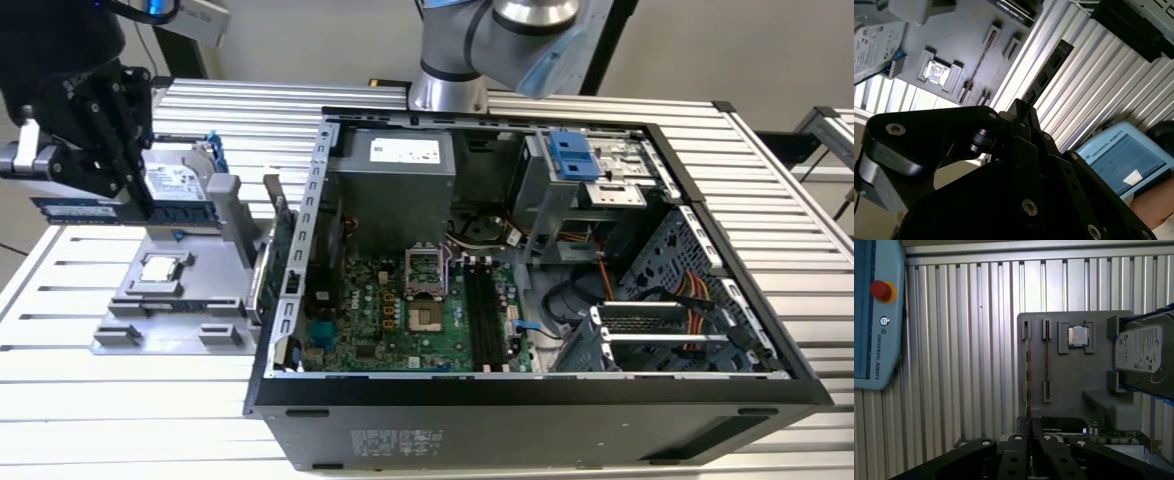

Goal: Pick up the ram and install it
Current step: 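Pick up the ram and move it above insertion slot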

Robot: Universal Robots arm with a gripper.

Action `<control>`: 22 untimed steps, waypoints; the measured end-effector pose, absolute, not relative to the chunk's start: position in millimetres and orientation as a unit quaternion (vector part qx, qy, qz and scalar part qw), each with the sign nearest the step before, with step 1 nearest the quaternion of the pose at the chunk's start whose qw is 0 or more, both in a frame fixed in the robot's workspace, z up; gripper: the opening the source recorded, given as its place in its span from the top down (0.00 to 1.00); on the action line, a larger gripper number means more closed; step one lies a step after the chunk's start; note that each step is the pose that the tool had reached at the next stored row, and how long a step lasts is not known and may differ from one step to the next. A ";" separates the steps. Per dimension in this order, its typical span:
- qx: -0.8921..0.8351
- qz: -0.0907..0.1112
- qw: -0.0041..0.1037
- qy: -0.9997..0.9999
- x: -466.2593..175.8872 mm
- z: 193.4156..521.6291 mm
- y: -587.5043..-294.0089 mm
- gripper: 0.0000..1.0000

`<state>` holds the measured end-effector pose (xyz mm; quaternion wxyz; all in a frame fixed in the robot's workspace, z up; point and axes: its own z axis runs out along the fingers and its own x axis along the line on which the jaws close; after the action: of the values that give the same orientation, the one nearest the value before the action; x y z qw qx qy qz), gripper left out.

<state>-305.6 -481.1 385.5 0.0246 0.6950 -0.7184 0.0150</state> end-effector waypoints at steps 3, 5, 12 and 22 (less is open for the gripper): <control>0.695 0.015 0.025 -0.718 -300.4 385.4 -481.1 1.00; 0.695 0.015 0.025 -0.718 -297.1 385.5 -481.1 1.00; 0.695 0.015 0.025 -0.718 -284.4 385.5 -481.1 1.00; 0.695 0.015 0.025 -0.718 -264.3 385.5 -481.1 1.00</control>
<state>-264.3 -481.1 385.5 0.0246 0.6950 -0.7184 0.0150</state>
